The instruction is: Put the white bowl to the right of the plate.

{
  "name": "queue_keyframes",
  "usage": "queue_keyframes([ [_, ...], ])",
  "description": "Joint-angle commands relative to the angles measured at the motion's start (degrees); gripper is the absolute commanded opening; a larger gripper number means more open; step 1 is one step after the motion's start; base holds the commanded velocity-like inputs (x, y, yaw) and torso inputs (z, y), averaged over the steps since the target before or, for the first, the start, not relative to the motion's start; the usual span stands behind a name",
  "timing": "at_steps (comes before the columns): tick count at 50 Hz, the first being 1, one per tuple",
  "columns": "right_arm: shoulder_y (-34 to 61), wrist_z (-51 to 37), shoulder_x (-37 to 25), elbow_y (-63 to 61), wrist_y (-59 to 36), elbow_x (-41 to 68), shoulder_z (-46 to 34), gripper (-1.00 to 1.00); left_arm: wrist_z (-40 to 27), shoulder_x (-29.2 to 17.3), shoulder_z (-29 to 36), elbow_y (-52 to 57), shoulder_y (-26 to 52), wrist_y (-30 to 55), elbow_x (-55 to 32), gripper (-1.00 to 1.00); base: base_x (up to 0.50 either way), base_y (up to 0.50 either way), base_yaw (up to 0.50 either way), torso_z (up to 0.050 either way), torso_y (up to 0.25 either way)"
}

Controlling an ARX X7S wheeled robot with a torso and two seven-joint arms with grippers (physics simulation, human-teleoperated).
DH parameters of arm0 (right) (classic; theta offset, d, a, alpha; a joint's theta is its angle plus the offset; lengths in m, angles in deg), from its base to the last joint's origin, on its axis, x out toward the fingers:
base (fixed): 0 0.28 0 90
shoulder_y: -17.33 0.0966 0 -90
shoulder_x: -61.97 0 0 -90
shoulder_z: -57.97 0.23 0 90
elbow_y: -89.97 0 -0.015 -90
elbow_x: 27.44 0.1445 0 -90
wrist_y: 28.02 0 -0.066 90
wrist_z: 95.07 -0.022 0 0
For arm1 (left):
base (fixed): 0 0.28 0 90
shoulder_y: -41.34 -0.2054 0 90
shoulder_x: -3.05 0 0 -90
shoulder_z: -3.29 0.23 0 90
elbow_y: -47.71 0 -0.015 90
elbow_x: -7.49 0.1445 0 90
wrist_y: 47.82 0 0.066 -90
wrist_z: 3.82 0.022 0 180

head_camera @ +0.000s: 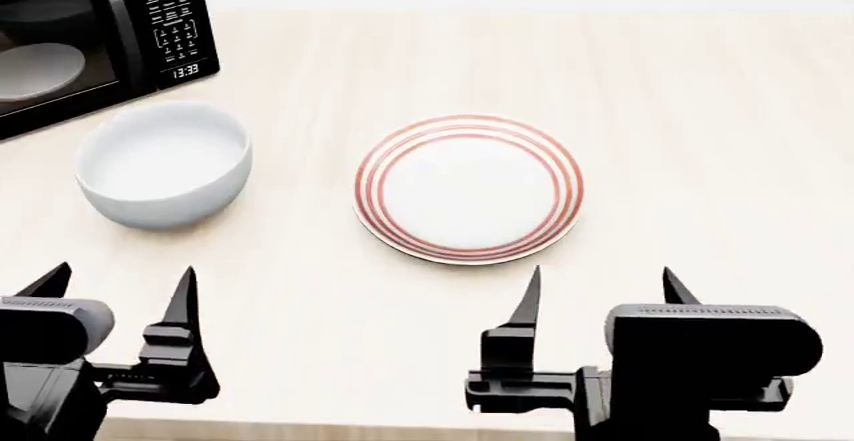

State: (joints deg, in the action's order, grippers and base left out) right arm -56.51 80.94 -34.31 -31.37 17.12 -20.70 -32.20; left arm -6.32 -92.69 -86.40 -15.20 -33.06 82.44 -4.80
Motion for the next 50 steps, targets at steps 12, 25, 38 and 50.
queue_keyframes([
  [12, 13.73, 5.85, -1.66, -4.53, -18.36, 10.20, 8.50, 1.00, -1.96, -1.42, -0.45, 6.85, 9.65, 14.63, -4.82, 1.00, 0.10, 0.33, 0.00, 0.000, 0.000],
  [25, 13.07, 5.10, -2.47, -7.05, -15.35, 9.86, 8.14, 1.00, -2.82, -1.66, -0.06, 7.44, 9.51, 14.17, -5.34, 1.00, 0.40, 0.29, 0.00, 0.000, 0.000],
  [38, 13.85, 4.33, -2.58, -7.78, -16.13, 10.67, 8.29, 1.00, -3.47, -1.96, -0.19, 7.58, 9.71, 14.05, -6.14, 1.00, 0.50, 0.00, 0.00, 0.000, 0.000],
  [50, 15.96, 3.22, -2.67, -10.07, -19.07, 11.94, 8.78, 1.00, -4.02, -2.27, -0.34, 7.86, 10.04, 14.17, -6.94, 1.00, 0.50, 0.00, 0.00, 0.000, 0.000],
])
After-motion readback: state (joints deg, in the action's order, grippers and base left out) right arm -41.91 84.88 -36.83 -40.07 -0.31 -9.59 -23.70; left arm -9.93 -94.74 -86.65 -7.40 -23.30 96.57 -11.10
